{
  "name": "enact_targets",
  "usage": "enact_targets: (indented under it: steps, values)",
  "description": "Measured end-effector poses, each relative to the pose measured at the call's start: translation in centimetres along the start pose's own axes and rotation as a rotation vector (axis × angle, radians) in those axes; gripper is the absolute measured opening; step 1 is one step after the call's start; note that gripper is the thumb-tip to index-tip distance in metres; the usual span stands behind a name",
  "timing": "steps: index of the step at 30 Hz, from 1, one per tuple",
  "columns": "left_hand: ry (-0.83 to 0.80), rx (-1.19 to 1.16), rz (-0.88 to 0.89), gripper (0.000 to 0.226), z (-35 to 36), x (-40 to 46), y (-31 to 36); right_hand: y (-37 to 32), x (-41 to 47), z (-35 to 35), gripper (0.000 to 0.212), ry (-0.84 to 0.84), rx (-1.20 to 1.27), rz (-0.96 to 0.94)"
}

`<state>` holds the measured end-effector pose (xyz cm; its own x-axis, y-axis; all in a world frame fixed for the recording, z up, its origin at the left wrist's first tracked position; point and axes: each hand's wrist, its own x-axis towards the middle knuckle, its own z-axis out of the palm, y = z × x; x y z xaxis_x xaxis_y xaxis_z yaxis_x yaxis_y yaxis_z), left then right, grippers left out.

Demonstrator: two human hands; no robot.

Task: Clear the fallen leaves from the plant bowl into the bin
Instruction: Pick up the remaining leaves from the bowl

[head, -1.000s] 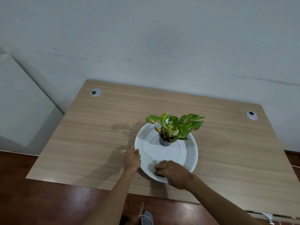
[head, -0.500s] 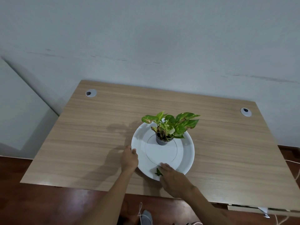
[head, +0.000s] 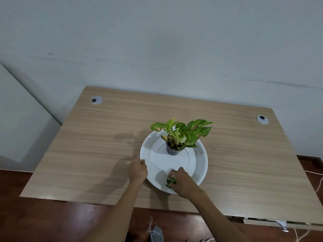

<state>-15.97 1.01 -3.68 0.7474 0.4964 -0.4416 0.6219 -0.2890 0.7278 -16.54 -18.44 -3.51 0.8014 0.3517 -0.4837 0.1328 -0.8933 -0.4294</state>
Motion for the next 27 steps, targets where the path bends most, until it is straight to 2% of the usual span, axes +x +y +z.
enact_targets:
  steps: [9, 12, 19, 27]
  values:
    - [0.032, -0.008, -0.004, 0.015, 0.1, -0.2, 0.1, -1.5, 0.6, 0.7, 0.022, 0.089, 0.010, -0.021]
    - [0.031, 0.003, -0.013, 0.015, 0.3, -0.1, 0.0, -1.3, 0.9, 0.3, 0.017, 0.065, 0.029, -0.023]
    - [0.028, 0.012, 0.005, 0.016, 0.3, 0.2, -0.1, -1.4, 1.5, 0.3, 0.021, 0.016, 0.017, -0.025]
    - [0.027, 0.011, 0.020, 0.019, 0.5, 0.1, -0.9, -1.1, 1.5, -1.1, 0.015, -0.017, 0.210, 0.049]
